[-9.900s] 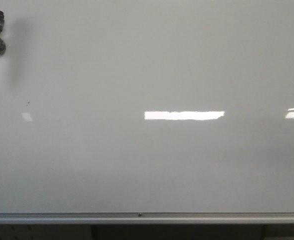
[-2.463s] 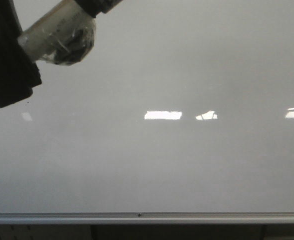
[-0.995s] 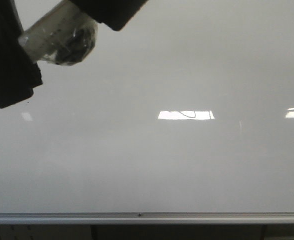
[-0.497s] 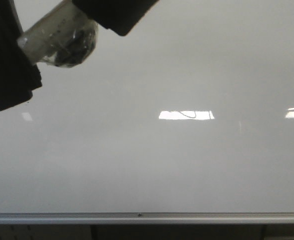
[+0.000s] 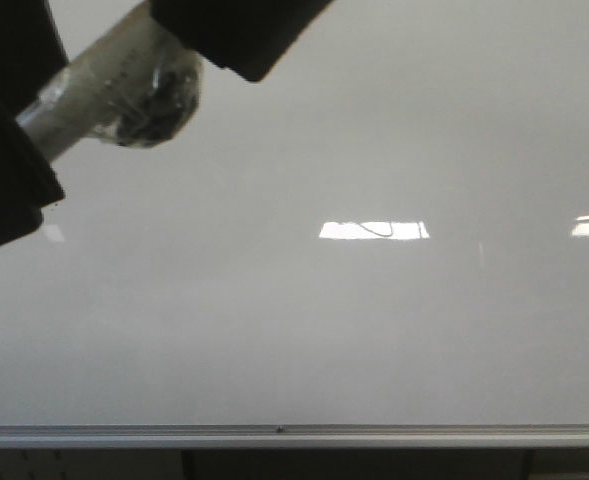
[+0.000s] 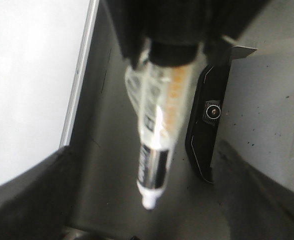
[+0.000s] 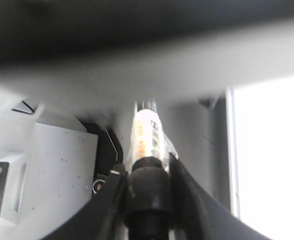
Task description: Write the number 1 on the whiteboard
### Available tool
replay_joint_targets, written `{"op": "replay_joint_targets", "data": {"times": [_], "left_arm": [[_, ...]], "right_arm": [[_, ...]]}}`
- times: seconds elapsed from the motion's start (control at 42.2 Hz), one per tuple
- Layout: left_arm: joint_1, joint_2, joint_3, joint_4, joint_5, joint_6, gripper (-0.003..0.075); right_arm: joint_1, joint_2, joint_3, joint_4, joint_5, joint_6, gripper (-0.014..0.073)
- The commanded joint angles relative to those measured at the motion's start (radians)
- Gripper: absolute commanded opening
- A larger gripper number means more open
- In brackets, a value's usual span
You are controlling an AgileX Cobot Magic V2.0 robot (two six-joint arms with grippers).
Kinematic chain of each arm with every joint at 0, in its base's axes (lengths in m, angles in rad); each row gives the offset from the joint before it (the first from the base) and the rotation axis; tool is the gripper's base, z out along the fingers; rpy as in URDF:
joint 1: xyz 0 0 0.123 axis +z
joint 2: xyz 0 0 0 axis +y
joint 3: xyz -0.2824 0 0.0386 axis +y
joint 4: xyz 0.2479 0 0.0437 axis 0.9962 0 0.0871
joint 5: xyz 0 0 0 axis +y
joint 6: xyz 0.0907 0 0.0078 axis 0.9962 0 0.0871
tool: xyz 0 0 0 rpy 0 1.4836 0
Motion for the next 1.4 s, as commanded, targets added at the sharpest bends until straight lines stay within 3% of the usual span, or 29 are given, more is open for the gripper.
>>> {"op": "replay_joint_targets", "data": {"times": [0.0, 0.237, 0.474, 0.711, 0.9, 1.066, 1.374], "left_arm": [[0.019, -0.059, -0.031, -0.013, -0.034, -0.022, 0.0599], [0.180, -0.174, -0.021, -0.013, -0.063, -0.102, 0.0599], [0.461, -0.283, 0.050, -0.013, -0.130, -0.249, 0.0599], [0.716, -0.325, 0.116, -0.022, -0.147, -0.336, 0.0599], [0.753, -0.325, 0.119, -0.041, -0.149, -0.336, 0.0599], [0.753, -0.325, 0.119, -0.041, -0.149, -0.336, 0.0599], [0.753, -0.325, 0.119, -0.041, -0.149, -0.336, 0.0599]], "right_arm": [[-0.025, -0.042, -0.034, -0.055, -0.018, 0.079, -0.0087], [-0.118, -0.116, -0.034, -0.287, 0.064, 0.386, -0.0087], [-0.295, -0.208, -0.026, -0.462, 0.117, 0.795, -0.0087], [-0.499, -0.375, 0.085, -0.535, 0.071, 0.960, -0.0087], [-0.623, -0.602, 0.325, -0.536, -0.048, 1.052, -0.0087], [-0.628, -0.748, 0.476, -0.530, -0.086, 1.053, -0.0087], [-0.628, -0.759, 0.534, -0.529, -0.186, 1.052, -0.0087]]}}
